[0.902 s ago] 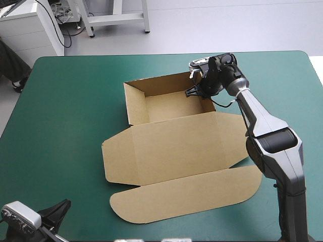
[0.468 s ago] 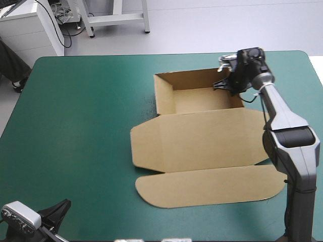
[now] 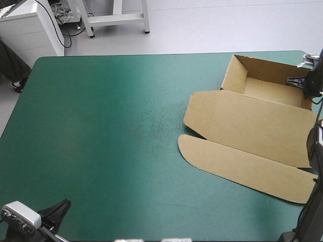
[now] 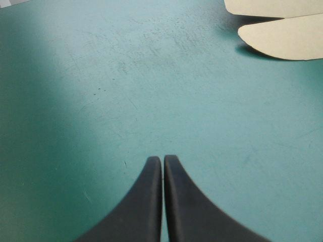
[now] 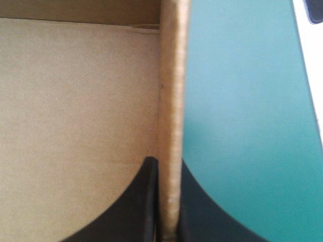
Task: Fold the box
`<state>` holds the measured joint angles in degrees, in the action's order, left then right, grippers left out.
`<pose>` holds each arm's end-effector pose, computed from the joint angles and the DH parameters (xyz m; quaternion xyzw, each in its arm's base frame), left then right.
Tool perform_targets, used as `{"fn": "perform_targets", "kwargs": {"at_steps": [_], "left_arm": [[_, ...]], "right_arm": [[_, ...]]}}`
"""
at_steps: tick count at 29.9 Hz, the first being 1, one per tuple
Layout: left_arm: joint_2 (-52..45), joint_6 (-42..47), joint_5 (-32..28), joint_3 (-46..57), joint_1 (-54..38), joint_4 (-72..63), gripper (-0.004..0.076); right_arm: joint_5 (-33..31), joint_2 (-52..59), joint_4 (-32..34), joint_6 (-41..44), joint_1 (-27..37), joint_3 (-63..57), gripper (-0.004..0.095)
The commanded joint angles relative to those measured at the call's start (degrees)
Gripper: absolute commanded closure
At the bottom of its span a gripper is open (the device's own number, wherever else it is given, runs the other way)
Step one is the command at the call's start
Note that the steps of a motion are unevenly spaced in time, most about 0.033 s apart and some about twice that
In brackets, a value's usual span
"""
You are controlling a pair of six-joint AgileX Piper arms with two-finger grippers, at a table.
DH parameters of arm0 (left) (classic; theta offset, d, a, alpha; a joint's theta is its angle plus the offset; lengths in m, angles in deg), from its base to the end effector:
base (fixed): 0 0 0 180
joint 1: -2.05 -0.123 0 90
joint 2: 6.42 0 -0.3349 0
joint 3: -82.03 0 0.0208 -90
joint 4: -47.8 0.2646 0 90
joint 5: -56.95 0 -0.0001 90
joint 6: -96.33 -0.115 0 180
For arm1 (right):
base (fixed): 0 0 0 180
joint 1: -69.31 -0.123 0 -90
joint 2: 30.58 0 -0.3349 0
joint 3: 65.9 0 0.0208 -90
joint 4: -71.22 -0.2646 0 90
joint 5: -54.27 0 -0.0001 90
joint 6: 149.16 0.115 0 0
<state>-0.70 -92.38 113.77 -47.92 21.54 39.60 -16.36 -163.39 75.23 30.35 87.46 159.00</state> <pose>-0.0240 -0.0061 0.2790 0.2028 0.8046 -0.1232 0.5443 0.5043 -0.1733 0.2923 0.1455 0.9711 -0.0643 0.1780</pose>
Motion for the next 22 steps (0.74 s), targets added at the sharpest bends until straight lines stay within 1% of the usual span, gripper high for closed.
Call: {"fn": "perform_targets", "kwargs": {"at_steps": [1,6,11,14,16,18,22], "left_arm": [[-0.45,0.45,-4.22,-1.23,0.14,-0.82,0.0731],[-0.45,0.45,-4.22,-1.23,0.14,-0.82,0.0731],[-0.45,0.45,-4.22,-1.23,0.14,-0.82,0.0731],[-0.45,0.45,-4.22,-1.23,0.14,-0.82,0.0731],[-0.45,0.45,-4.22,-1.23,0.14,-0.82,0.0731],[-0.45,0.45,-4.22,-1.23,0.14,-0.82,0.0731],[-0.45,0.45,-4.22,-1.23,0.14,-0.82,0.0731]], "right_arm": [[-1.28,4.3,1.84,-1.12,4.24,1.53,0.0928],[-1.28,4.3,1.84,-1.33,7.52,1.53,0.0928],[-1.28,4.22,1.42,-2.52,8.88,1.53,0.0918],[-1.28,4.18,-1.13,-5.2,9.33,1.53,0.0879],[-1.28,3.72,-4.49,-7.29,9.9,1.53,0.0822],[-1.28,3.25,-5.84,-8.61,9.88,1.53,0.0745],[-1.28,3.09,-5.42,-9.94,9.93,1.53,0.0503]]}}
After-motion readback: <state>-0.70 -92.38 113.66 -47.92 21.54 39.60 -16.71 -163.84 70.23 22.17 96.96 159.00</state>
